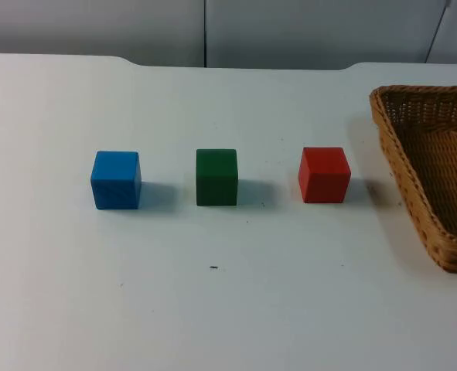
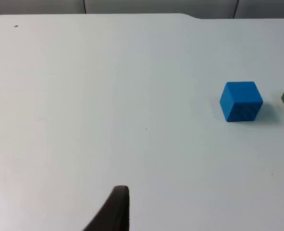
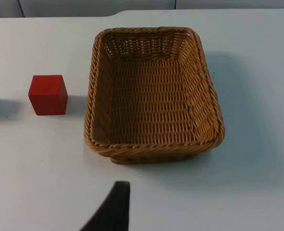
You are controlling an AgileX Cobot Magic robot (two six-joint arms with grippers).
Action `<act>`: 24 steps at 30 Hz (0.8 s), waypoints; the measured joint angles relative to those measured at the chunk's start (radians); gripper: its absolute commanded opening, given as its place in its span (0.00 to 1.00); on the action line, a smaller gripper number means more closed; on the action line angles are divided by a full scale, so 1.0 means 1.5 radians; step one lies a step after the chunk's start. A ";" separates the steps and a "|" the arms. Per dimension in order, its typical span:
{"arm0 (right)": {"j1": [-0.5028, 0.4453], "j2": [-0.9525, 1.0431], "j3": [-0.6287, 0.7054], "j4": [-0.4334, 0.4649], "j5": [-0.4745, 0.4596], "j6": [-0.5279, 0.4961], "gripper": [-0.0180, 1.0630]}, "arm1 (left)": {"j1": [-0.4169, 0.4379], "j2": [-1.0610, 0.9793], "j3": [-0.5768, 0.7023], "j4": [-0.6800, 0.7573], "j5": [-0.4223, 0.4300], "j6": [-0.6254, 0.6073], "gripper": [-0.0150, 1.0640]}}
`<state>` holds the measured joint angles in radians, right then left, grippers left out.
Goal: Pick up the basket with the left hand and place the blue cube into the basket with the right hand.
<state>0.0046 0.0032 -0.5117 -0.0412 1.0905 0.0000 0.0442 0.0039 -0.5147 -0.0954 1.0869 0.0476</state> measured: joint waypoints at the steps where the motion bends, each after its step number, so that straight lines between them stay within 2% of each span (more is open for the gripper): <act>1: 0.000 0.000 0.000 0.000 0.000 0.000 0.99 | 0.000 0.000 0.000 0.000 0.000 0.000 0.99; 7: 0.000 0.000 -0.007 0.000 0.000 0.000 0.99 | 0.000 0.000 0.000 -0.019 -0.001 0.000 0.99; 16: 0.000 0.067 -0.101 0.000 -0.015 -0.006 0.99 | 0.000 0.060 -0.045 -0.072 -0.013 0.003 0.99; 20: 0.000 0.139 -0.148 0.000 -0.035 -0.013 0.99 | 0.000 0.127 -0.085 -0.086 -0.039 0.016 0.99; 24: 0.000 0.219 -0.196 0.000 -0.065 -0.017 0.99 | 0.000 0.205 -0.120 -0.128 -0.091 0.049 0.99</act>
<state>0.0046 0.3321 -0.8054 -0.0412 0.9933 -0.0253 0.0442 0.3118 -0.6947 -0.2877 0.9498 0.1211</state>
